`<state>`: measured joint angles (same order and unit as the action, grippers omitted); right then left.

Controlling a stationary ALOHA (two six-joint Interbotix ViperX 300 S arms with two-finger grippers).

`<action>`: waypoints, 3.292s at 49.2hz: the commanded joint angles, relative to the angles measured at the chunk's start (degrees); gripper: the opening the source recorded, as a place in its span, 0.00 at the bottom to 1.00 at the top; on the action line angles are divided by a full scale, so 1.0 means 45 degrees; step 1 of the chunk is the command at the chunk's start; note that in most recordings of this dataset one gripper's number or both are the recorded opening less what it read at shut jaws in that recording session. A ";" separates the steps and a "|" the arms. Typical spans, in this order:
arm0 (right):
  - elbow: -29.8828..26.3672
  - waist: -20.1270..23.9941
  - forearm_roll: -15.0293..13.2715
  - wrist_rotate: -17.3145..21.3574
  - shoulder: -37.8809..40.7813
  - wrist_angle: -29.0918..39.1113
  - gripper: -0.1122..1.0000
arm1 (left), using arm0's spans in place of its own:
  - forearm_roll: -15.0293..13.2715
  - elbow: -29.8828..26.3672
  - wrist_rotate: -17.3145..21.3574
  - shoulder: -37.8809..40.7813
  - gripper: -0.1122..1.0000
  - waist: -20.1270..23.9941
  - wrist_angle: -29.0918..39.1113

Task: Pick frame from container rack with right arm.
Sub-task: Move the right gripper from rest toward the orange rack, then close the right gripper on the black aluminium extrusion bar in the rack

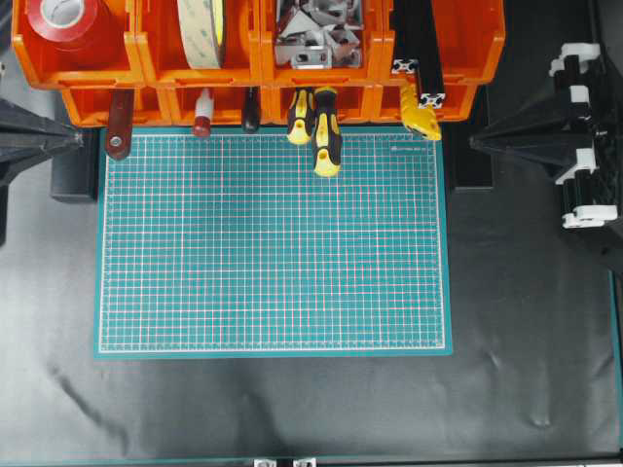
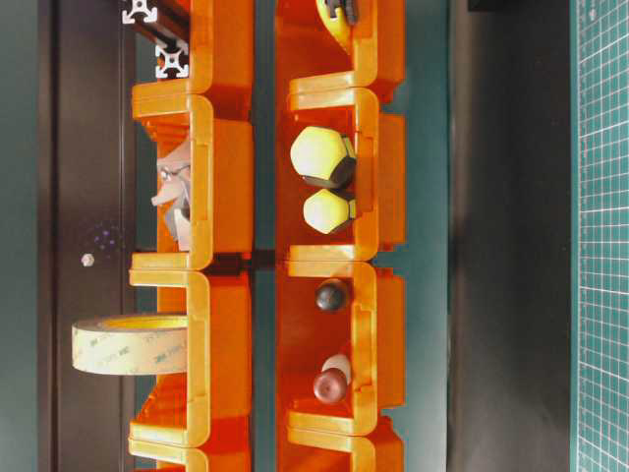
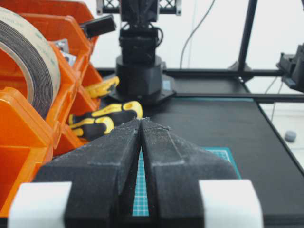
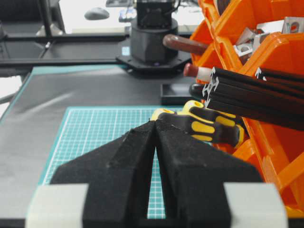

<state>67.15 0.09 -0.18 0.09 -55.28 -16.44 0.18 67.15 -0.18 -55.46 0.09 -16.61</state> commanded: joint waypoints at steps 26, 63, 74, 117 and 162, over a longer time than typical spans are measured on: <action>-0.6836 0.1270 -0.0098 0.0684 0.2227 0.8398 0.11 | 0.0469 -0.1699 -0.0449 -0.0059 0.10 -0.0859 0.2090; -1.1055 0.6914 -1.2168 0.3984 0.8203 2.0332 0.11 | 0.0469 -0.1680 -0.0449 0.0020 0.10 -0.0859 0.2109; -1.0605 0.7969 -1.5000 0.5137 0.8984 2.2168 0.11 | 0.0469 -0.1660 -0.0449 0.0059 0.10 -0.0840 0.2148; -0.8516 0.7051 -1.5137 0.6895 0.9375 2.0879 0.81 | 0.0469 -0.1621 -0.0449 0.0117 0.10 -0.0762 0.2168; -0.8184 0.5996 -1.5332 0.6934 0.9551 2.0039 0.33 | 0.0469 -0.1621 -0.0449 0.0156 0.10 -0.0684 0.2148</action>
<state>31.38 26.63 -68.82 31.11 -12.13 73.56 2.11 61.26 -2.02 -55.20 -3.08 -6.59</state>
